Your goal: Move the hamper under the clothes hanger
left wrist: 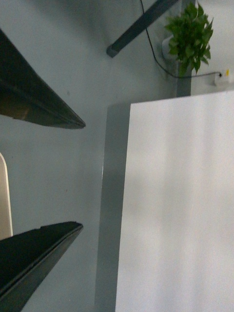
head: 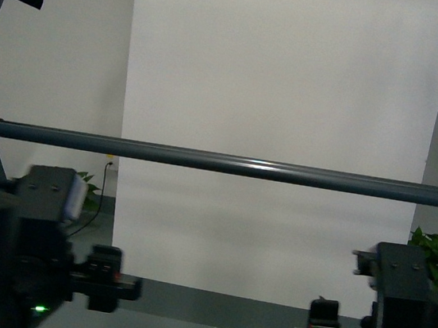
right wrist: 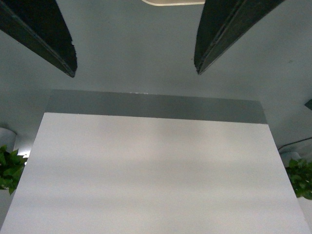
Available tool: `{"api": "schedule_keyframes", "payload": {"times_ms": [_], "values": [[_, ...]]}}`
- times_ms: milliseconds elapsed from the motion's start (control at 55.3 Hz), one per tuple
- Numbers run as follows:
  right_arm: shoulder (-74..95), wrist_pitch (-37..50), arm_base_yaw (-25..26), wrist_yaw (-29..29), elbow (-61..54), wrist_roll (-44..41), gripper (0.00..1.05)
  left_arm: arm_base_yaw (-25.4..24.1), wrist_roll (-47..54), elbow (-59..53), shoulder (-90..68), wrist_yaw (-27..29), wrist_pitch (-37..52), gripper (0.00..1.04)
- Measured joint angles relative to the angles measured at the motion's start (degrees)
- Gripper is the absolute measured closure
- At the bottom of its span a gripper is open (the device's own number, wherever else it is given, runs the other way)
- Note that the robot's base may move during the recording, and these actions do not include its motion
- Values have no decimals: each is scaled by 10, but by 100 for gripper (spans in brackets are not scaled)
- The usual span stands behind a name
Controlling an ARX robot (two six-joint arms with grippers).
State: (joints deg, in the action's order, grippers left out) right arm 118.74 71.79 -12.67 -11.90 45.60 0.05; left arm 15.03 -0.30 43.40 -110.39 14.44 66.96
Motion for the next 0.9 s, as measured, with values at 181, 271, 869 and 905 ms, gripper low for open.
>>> {"api": "schedule_keyframes", "payload": {"times_ms": [181, 271, 869, 905], "values": [[-79, 28, 22, 16, -94, 0, 55, -27, 0, -88, 83, -19, 0, 69], [-111, 34, 32, 23, -131, 0, 65, -35, 0, -125, 118, -31, 1, 79], [-388, -24, 85, 78, -363, -2, 103, -100, 0, -342, 376, -96, -41, 101], [-419, -60, 88, 82, -367, -2, 103, -104, 0, -351, 394, -100, -51, 101]]}}
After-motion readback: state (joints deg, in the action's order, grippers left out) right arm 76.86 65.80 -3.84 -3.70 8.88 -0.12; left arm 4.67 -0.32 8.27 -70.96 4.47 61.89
